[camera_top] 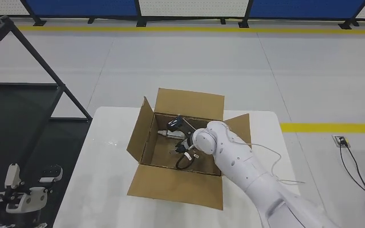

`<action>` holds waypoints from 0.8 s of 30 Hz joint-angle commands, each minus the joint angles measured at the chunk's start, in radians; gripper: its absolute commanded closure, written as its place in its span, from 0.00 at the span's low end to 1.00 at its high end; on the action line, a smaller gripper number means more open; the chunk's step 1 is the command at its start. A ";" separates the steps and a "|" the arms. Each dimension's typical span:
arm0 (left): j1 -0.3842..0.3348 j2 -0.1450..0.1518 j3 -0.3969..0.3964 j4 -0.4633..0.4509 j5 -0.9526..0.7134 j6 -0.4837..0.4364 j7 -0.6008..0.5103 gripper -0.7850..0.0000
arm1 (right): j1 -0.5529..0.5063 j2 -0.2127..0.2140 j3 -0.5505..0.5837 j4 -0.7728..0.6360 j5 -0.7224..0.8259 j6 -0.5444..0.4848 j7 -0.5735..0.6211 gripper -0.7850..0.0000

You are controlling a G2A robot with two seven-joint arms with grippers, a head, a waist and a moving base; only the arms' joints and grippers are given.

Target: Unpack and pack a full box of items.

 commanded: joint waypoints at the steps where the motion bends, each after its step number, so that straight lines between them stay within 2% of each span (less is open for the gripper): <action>1: 0.000 0.000 0.000 0.000 0.000 0.000 0.000 0.00 | -0.001 -0.005 -0.003 0.012 -0.010 0.001 -0.021 0.00; 16: 0.000 0.000 0.000 0.000 0.000 0.000 0.000 0.00 | -0.002 -0.055 -0.019 0.119 -0.057 0.021 -0.185 0.00; 24: 0.000 0.000 0.000 0.000 0.000 0.000 0.000 0.00 | -0.002 -0.084 -0.025 0.169 -0.066 0.019 -0.208 0.00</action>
